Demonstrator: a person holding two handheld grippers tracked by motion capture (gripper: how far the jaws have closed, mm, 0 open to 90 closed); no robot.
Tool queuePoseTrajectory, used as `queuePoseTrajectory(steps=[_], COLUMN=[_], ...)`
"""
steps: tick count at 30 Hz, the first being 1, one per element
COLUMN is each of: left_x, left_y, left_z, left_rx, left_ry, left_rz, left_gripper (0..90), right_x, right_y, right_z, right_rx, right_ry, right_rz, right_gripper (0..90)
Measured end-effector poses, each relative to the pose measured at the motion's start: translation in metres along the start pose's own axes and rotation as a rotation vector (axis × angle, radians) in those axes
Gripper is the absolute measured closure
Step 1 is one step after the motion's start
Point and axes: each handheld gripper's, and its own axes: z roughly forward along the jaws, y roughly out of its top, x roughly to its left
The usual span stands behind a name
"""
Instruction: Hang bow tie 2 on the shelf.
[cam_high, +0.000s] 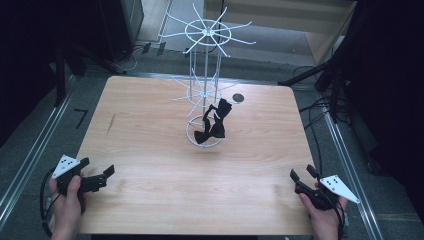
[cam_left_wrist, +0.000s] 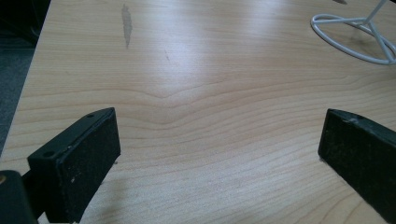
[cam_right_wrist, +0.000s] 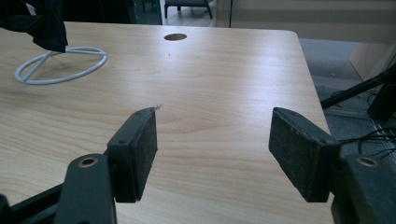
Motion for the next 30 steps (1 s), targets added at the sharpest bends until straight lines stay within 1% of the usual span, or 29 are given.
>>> queuePoseTrajectory(steps=[4, 12, 14, 16, 20, 23, 26, 30], left_x=[0.0, 0.0, 0.0, 0.0, -0.001, -0.001, -0.001, -0.001], left_y=[0.0, 0.0, 0.0, 0.0, 0.0, 0.0, 0.0, 0.0], left_z=[0.0, 0.0, 0.0, 0.0, 0.0, 0.0, 0.0, 0.0], left_rx=[-0.001, -0.002, -0.002, -0.002, -0.003, -0.002, -0.003, -0.003], left_ry=[0.0, 0.001, 0.001, 0.002, 0.003, 0.003, 0.003, 0.002], left_rz=[0.0, 0.001, 0.001, 0.0, 0.001, 0.001, 0.001, 0.001], left_gripper=[0.0, 0.0, 0.0, 0.0, 0.0, 0.0, 0.0, 0.0], right_x=[-0.004, -0.016, -0.018, -0.021, -0.023, -0.024, -0.024, -0.024], right_y=[-0.003, -0.013, -0.015, -0.018, -0.019, -0.019, -0.019, -0.019], right_z=[-0.006, -0.022, -0.024, -0.03, -0.032, -0.031, -0.031, -0.03], right_rx=[0.005, 0.0, 0.001, -0.02, -0.029, -0.017, -0.011, -0.007], right_ry=[-0.016, -0.055, -0.061, -0.075, -0.066, -0.052, -0.045, -0.048], right_rz=[0.018, 0.03, 0.034, 0.032, 0.03, 0.043, 0.041, 0.041], right_gripper=[33.5, 33.8, 33.7, 34.2, 33.7, 32.2, 30.5, 30.1])
